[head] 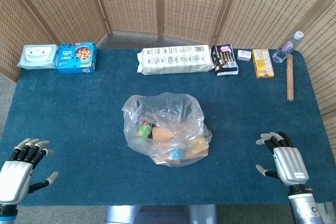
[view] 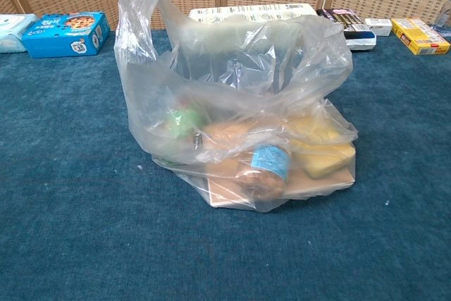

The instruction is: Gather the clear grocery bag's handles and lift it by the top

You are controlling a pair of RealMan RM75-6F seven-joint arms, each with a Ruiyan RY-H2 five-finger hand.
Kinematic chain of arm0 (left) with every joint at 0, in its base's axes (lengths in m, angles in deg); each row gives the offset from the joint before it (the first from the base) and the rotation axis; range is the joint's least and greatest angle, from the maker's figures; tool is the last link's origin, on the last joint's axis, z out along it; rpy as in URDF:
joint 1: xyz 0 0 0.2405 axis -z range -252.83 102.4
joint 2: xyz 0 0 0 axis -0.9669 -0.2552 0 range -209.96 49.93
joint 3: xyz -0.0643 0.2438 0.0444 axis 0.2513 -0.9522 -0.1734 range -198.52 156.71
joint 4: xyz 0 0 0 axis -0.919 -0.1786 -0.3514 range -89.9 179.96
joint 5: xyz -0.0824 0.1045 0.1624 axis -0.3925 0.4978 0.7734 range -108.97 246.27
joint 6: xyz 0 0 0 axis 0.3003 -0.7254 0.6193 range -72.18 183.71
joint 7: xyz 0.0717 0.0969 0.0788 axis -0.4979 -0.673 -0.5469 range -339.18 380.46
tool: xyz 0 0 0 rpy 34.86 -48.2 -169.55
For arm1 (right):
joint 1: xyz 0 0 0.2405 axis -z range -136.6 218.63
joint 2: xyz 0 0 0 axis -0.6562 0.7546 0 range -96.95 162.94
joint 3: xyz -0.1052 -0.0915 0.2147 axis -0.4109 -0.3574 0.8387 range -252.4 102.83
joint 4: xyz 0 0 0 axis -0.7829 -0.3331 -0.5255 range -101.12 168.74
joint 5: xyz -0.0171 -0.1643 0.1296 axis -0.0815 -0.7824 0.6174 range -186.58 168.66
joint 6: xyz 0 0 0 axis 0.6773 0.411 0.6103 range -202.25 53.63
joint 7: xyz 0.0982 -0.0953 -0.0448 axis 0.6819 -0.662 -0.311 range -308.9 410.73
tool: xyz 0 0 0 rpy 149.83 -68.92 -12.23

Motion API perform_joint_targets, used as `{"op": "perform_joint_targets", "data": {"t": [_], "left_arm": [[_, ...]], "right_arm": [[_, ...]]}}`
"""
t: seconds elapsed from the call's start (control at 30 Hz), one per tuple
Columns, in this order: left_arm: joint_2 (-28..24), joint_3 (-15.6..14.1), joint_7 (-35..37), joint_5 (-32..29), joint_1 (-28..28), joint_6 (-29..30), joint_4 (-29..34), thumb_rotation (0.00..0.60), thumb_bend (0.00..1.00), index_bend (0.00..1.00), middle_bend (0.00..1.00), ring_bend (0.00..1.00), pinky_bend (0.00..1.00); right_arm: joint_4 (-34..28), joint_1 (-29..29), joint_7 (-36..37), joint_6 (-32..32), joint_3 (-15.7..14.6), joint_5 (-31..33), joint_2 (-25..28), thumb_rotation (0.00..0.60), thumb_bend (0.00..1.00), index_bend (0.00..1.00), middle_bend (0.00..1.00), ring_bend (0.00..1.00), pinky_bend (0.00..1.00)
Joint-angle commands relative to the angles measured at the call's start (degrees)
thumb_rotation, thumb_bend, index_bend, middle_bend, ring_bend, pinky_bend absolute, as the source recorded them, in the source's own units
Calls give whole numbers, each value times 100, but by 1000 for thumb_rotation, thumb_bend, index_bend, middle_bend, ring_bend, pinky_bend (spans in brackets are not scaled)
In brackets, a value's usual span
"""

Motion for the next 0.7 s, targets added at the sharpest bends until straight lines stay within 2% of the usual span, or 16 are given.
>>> {"op": "perform_joint_targets", "data": {"t": [0.03, 0.7], "left_arm": [[-20, -9, 53, 10, -6, 11, -17, 411, 183, 365, 257, 174, 137], [-85, -40, 238, 2, 104, -208, 31, 413, 178, 364, 257, 174, 137]], "right_arm": [[-9, 18, 4, -28, -10, -25, 8, 600, 196, 324, 242, 181, 87], [28, 21, 37, -1, -2, 23, 30, 600, 195, 324, 237, 181, 87]]}}
